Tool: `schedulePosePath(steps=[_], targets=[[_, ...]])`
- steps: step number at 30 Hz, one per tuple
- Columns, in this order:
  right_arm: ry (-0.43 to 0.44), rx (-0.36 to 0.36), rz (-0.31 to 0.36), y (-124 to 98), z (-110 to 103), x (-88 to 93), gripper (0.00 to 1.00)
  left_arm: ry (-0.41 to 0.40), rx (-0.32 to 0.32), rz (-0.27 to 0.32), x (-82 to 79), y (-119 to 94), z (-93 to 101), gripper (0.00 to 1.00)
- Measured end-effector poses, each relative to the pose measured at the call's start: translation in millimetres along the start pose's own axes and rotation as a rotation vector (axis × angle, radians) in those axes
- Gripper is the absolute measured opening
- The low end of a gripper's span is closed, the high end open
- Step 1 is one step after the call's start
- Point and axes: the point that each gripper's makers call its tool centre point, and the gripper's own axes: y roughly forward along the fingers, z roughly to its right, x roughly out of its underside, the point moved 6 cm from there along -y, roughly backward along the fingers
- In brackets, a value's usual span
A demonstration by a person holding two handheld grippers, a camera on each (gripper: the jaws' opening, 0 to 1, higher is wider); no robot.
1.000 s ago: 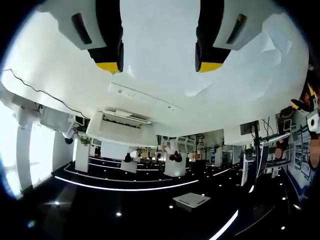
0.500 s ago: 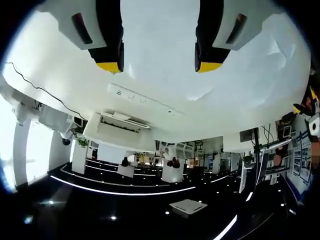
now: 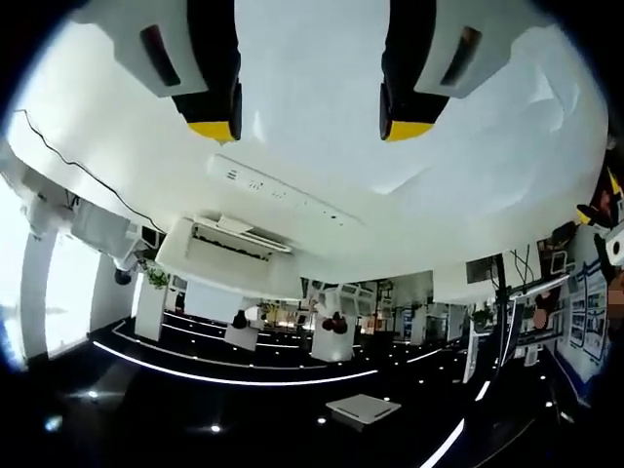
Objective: Organize the stack of printing papers by aligning and flattening the scattered papers on the table
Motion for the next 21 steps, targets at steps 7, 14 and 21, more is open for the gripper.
schedulePosePath(steps=[7,14,21], targets=[[0.023,0.0,-0.028,13.0,6.9,8.3,0.53,-0.003,0.002,-0.008,0.6,1.9,1.1,0.72],[0.026,-0.009,-0.029,18.6,3.2,8.8,0.53,-0.003,-0.003,-0.004,-1.0,1.1,-3.0,0.72],[0.023,-0.003,-0.063,25.8,6.3,9.5,0.53,0.0,0.005,-0.006,-0.3,1.7,-2.3,0.72]])
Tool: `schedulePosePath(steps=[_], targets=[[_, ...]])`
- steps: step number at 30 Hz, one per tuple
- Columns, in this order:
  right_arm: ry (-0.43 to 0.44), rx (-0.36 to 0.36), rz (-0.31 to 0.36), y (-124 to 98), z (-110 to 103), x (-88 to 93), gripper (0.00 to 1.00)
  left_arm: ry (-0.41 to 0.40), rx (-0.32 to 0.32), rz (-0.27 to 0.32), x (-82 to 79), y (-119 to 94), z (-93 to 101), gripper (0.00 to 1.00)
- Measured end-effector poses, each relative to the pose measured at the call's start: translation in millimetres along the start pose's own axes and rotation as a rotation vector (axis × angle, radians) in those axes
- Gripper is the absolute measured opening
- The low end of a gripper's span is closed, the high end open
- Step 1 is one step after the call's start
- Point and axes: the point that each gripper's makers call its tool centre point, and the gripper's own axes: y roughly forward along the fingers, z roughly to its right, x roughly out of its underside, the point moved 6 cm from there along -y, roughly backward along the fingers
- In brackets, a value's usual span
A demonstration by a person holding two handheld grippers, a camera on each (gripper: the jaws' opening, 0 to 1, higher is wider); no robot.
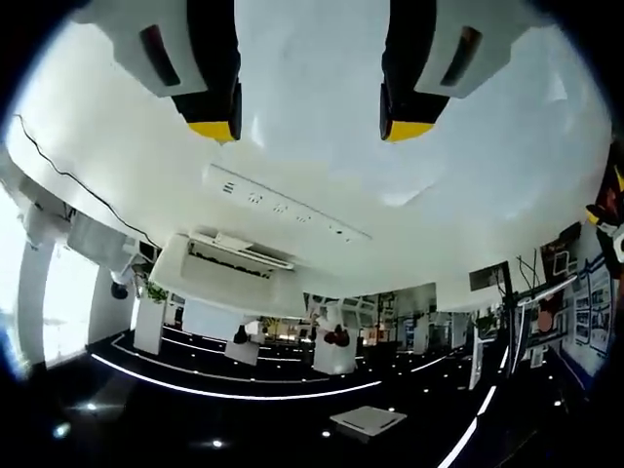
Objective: Organize the stack of printing papers by aligning and flattening the scattered papers on the table
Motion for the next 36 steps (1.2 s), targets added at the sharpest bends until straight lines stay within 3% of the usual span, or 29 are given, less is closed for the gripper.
schedulePosePath(steps=[11,22,36], targets=[[0.011,0.005,-0.044,14.6,6.1,6.2,0.53,-0.008,-0.011,0.011,1.5,-6.9,-5.4,0.72],[0.016,0.007,-0.079,20.0,-1.2,19.2,0.53,-0.013,-0.009,0.004,3.9,-5.4,-5.5,0.72],[0.081,-0.013,-0.019,20.9,-9.2,15.5,0.53,-0.009,-0.002,-0.015,3.2,-2.7,-4.6,0.71]])
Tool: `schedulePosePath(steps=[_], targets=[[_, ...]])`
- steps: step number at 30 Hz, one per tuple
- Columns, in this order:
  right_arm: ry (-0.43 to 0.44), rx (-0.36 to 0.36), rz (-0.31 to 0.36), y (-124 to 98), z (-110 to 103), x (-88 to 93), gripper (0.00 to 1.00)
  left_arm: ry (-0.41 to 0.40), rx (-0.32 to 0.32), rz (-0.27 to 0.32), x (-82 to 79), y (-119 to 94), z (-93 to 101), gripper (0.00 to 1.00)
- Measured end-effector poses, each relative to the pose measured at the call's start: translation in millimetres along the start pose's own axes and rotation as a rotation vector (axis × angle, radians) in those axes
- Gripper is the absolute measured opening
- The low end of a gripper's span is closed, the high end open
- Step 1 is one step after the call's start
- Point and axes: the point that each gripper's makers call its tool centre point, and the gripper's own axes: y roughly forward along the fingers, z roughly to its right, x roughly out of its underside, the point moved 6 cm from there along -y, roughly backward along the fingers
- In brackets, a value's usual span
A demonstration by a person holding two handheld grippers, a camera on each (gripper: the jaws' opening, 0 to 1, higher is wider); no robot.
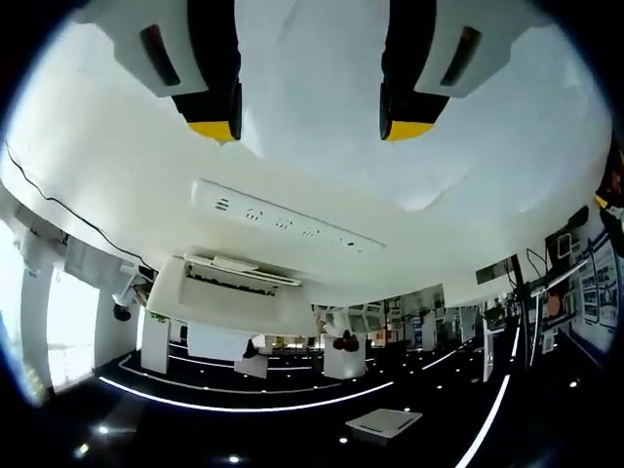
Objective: Organize the stack of printing papers by aligning and flattening the scattered papers on the table
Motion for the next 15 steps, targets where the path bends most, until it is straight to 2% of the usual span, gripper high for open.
schedulePosePath(steps=[7,15], targets=[[0.022,0.014,0.008,0.3,-2.8,7.0,0.53,-0.005,-0.002,-0.003,0.0,0.5,-2.1,0.71],[0.006,0.015,0.02,3.3,-12.5,10.8,0.54,-0.013,-0.009,-0.007,2.6,-0.8,-5.6,0.71]])
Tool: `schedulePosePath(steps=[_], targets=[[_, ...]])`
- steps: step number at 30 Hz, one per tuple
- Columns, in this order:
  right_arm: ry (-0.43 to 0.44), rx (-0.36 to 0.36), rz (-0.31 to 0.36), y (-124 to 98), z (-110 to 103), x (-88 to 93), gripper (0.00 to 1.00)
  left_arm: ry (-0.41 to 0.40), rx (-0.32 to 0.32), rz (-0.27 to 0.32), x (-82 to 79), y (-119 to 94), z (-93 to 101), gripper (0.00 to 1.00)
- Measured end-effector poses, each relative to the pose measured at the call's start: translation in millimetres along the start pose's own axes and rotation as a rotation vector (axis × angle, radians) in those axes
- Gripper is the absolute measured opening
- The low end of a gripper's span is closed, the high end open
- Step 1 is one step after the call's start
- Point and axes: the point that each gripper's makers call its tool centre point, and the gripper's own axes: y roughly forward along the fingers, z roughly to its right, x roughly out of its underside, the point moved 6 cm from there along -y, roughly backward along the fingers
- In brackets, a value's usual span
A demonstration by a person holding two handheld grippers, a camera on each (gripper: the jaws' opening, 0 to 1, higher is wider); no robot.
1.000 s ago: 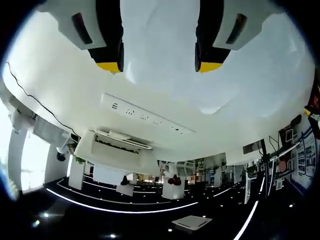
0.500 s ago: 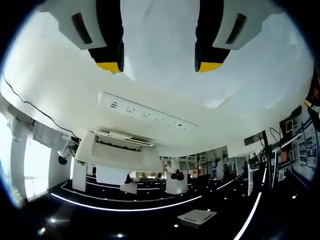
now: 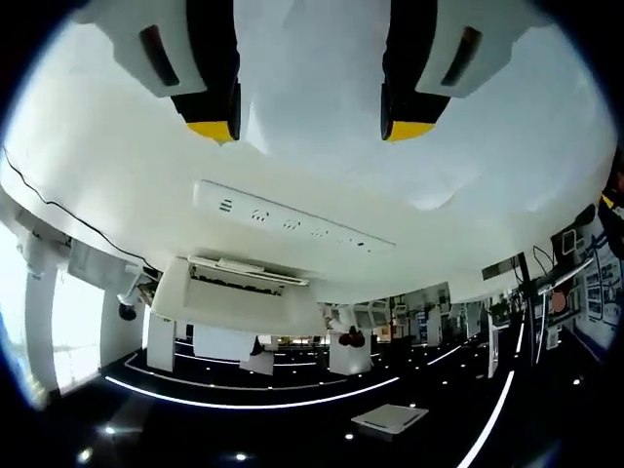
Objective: Organize the stack of printing papers by aligning and flattening the scattered papers on the table
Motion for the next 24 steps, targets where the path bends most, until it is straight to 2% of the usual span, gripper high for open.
schedulePosePath(steps=[6,24], targets=[[-0.018,0.005,-0.009,-1.5,-6.8,5.8,0.55,-0.002,0.0,-0.005,2.1,-1.0,-1.0,0.71],[0.002,0.011,0.002,-7.1,-16.0,10.7,0.55,-0.007,-0.005,-0.004,3.8,0.5,-2.6,0.72]])
